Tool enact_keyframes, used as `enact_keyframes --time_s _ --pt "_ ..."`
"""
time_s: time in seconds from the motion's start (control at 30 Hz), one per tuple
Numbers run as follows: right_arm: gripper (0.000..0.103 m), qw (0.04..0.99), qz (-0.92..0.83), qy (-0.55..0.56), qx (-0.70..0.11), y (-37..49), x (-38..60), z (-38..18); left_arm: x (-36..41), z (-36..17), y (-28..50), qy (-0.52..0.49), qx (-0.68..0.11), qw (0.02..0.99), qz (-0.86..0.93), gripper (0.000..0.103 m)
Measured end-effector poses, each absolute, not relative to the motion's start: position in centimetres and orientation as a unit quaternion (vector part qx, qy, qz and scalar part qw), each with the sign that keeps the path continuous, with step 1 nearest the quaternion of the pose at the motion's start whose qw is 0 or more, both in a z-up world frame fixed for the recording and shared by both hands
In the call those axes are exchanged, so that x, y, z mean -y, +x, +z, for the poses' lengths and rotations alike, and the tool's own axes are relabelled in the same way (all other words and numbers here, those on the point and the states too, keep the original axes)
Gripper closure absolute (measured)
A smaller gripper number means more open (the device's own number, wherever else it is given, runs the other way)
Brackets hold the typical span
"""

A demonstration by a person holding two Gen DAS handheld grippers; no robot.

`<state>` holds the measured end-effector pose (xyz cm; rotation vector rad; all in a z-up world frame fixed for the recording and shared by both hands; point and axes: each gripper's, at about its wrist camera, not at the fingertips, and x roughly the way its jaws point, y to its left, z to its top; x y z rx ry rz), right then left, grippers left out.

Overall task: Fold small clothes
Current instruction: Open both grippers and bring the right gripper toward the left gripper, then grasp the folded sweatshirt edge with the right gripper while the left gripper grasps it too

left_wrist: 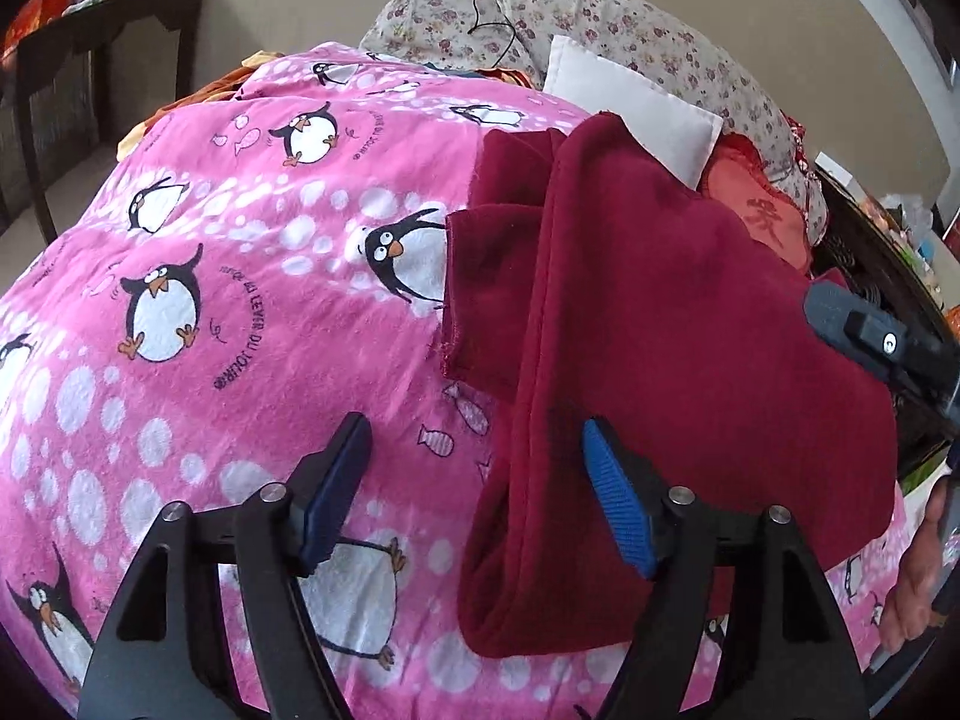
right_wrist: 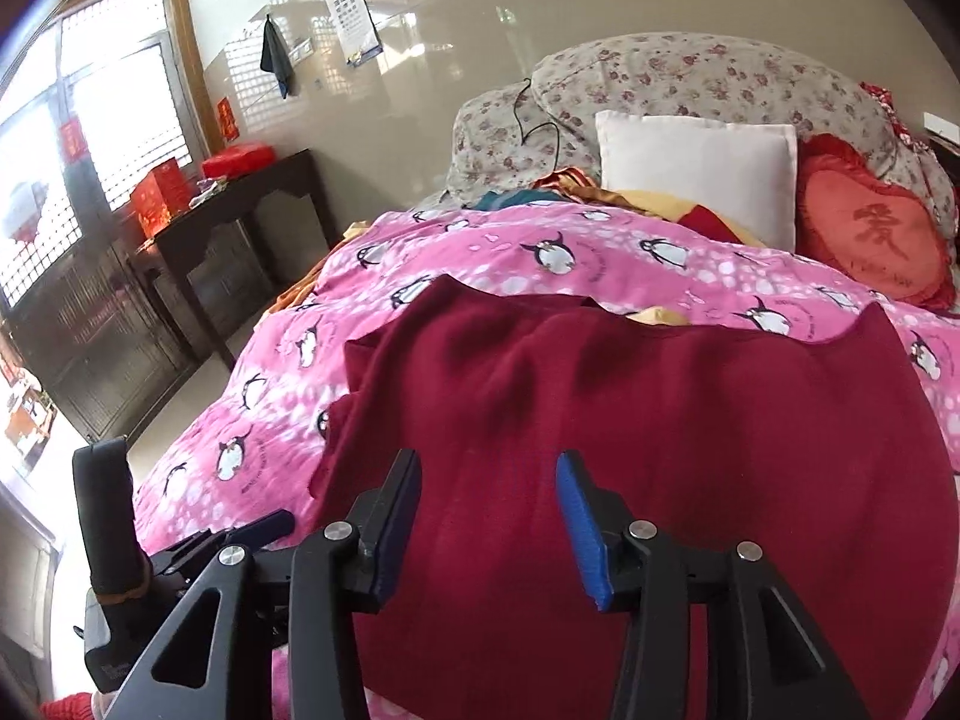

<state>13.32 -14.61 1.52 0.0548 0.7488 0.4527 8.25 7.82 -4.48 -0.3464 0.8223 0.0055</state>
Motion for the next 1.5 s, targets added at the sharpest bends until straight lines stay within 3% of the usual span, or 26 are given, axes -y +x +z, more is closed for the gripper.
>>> enact_keyframes --time_s 0.27,0.47,0.73,1.13,1.2,1.27,1.3,1.5 --pt "0.058 0.895 0.235 0.05 -0.375 13.4 15.8 -1.7 -6.6 -5.1 8.1 -0.137 -0.376 0.917 0.011 0.021" --pt "0.056 0.9 0.24 0.063 -0.359 13.1 16.5 -1.0 -6.6 -5.3 8.6 -0.142 -0.375 0.916 -0.001 0.012" --pt "0.053 0.896 0.257 0.035 -0.361 14.6 12.2 1.0 -6.8 -5.4 8.4 -0.154 -0.37 0.916 -0.016 0.011" --pt "0.051 0.858 0.25 0.005 -0.449 22.8 2.9 1.6 -9.3 -5.5 7.9 -0.221 -0.355 0.904 -0.087 0.011" --pt "0.049 0.854 0.24 -0.003 -0.461 23.7 1.7 1.4 -9.3 -5.4 8.0 -0.224 -0.354 0.904 -0.089 0.011" --pt "0.036 0.846 0.233 -0.021 -0.479 24.3 0.2 0.9 -9.1 -5.3 8.0 -0.222 -0.355 0.904 -0.088 0.011" --pt "0.034 0.843 0.228 -0.031 -0.487 24.6 -0.3 0.6 -9.0 -5.3 8.0 -0.221 -0.355 0.904 -0.087 0.011" --pt "0.034 0.84 0.174 -0.12 -0.5 25.2 -2.4 -0.8 -9.6 -5.3 8.1 -0.235 -0.356 0.9 -0.095 0.011"
